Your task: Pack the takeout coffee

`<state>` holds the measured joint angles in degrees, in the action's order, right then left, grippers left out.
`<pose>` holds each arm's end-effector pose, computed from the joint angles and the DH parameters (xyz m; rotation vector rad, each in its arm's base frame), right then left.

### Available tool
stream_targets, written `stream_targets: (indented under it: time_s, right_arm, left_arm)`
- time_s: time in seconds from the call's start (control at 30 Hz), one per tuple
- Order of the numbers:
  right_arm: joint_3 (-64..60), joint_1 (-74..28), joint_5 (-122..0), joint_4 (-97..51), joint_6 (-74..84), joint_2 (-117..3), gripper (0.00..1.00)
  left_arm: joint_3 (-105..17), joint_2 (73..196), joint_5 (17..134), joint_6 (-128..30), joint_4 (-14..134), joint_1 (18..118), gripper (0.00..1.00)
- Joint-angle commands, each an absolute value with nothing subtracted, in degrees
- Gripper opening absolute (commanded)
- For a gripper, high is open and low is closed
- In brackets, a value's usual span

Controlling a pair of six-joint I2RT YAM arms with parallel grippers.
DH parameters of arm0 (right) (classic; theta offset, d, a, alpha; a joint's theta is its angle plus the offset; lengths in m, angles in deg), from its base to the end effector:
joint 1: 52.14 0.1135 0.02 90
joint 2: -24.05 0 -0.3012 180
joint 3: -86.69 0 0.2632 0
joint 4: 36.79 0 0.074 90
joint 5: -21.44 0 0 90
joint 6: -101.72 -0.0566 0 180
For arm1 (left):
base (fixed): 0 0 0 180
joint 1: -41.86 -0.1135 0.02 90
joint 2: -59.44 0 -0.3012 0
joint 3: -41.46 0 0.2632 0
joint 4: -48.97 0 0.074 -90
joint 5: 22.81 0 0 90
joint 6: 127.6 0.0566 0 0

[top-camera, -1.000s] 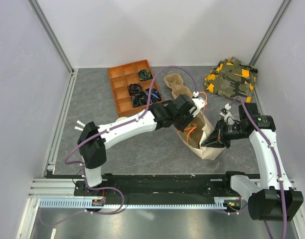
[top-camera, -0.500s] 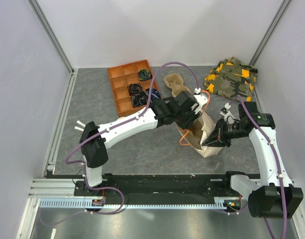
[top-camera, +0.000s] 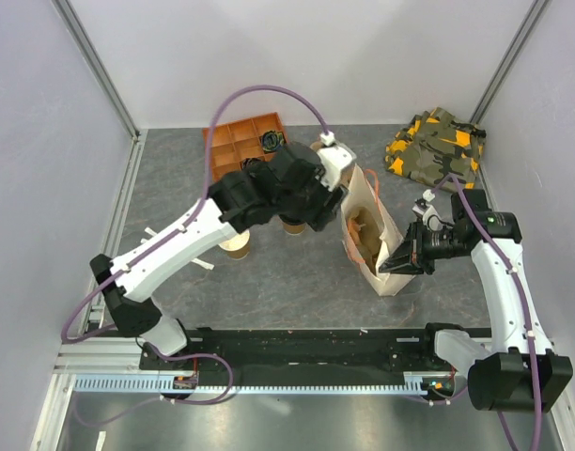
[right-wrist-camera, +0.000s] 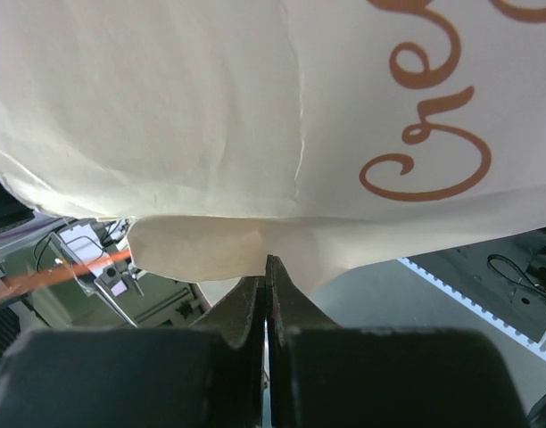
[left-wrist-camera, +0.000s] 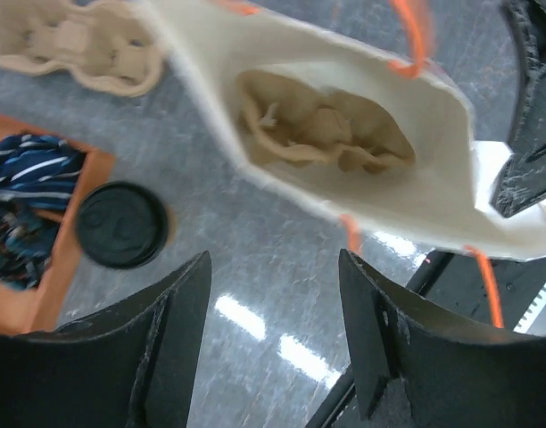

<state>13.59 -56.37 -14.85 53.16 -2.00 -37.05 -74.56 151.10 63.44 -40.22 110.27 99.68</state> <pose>0.1573 0.0341 0.3268 0.2778 2.6813 1.3818 0.2017 -0.3135 0.4447 1.0151 2.0214 -0.5043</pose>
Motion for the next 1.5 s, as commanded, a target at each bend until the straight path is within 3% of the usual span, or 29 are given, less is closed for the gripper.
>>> stream_targets:
  time_s: [0.0,0.4,0.87,1.1,1.4,1.47]
  right_arm:
    - [14.09,-56.01,-14.86,53.11,-2.43,-35.19,0.0]
    - [15.15,-53.64,-17.15,52.59,-3.75,-32.99,0.0]
    - [13.31,-52.93,-17.32,53.02,-2.96,-33.08,0.0]
    - [11.99,-52.93,-19.17,53.29,-2.61,-33.08,0.06]
    - [9.09,-52.93,-21.62,54.08,-1.55,-33.52,0.08]
    - [8.47,-52.93,-22.24,54.34,-1.47,-33.52,0.19]
  left_arm:
    - [-79.03,149.7,63.76,-42.52,115.49,93.64,0.66]
    - [-91.25,159.46,69.12,-46.21,121.13,91.07,0.72]
    - [-89.05,164.03,74.04,-51.58,118.23,92.92,0.62]
    - [-89.14,165.0,74.83,-51.23,117.87,93.53,0.45]
    - [-87.3,164.21,74.48,-49.82,118.58,93.8,0.07]
    - [-87.29,164.12,74.48,-49.73,119.19,93.89,0.02]
